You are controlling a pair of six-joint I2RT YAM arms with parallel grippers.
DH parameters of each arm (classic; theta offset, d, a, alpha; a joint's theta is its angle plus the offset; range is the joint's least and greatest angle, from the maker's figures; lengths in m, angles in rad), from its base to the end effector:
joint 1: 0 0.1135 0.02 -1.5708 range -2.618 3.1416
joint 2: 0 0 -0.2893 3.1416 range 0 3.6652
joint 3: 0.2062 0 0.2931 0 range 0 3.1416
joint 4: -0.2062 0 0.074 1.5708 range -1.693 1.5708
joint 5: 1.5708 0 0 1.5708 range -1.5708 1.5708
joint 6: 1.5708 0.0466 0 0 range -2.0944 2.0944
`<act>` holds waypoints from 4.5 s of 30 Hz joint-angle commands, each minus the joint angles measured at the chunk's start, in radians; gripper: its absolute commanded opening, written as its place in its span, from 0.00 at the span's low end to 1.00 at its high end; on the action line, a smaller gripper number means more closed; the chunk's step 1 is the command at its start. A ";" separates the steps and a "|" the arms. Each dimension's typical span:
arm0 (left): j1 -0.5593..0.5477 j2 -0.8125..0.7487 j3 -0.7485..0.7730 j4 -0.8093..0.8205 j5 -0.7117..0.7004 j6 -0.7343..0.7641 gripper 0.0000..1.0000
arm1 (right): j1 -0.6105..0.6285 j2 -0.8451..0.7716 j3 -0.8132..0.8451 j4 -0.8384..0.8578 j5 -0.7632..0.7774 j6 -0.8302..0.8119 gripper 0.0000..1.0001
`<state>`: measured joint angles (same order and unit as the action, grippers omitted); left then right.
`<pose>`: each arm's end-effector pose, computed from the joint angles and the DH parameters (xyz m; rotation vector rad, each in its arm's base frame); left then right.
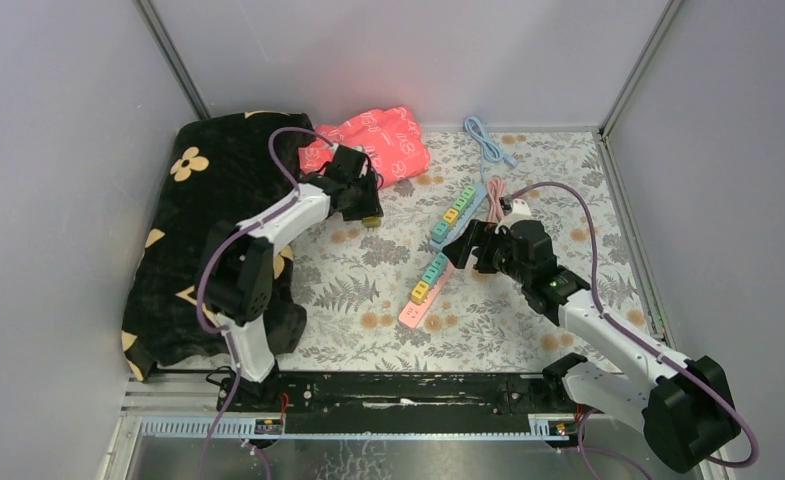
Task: Insert the plug
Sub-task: Pick up the plug from the center of the board, then adjust the plug.
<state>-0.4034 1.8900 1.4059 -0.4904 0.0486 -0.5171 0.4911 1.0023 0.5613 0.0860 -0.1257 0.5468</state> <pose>0.4225 -0.1828 0.2080 -0.1282 2.5950 -0.4112 0.2283 0.1287 0.2473 -0.0320 2.0098 0.8027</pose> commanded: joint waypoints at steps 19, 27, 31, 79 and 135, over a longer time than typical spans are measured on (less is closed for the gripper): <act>-0.064 -0.381 -0.429 0.674 0.176 -0.637 0.20 | 0.032 0.145 0.040 0.402 -0.034 -0.016 0.88; -0.137 -0.399 -0.498 0.805 0.122 -0.767 0.19 | 0.108 0.180 0.068 0.485 0.037 -0.036 0.85; -0.154 -0.397 -0.520 0.858 0.123 -0.814 0.18 | 0.136 0.180 0.076 0.500 0.081 -0.071 0.83; -0.160 -0.557 -0.514 0.709 0.071 -0.582 0.84 | 0.229 0.176 0.136 0.468 0.114 -0.296 0.02; -0.146 -0.779 -0.448 0.632 0.875 0.061 0.64 | -0.056 0.234 0.293 0.698 -1.061 0.179 0.00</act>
<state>-0.5430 1.1084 0.9470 -0.0025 0.8658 -0.3878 0.4381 1.2346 0.8219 0.6609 -1.1473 0.6655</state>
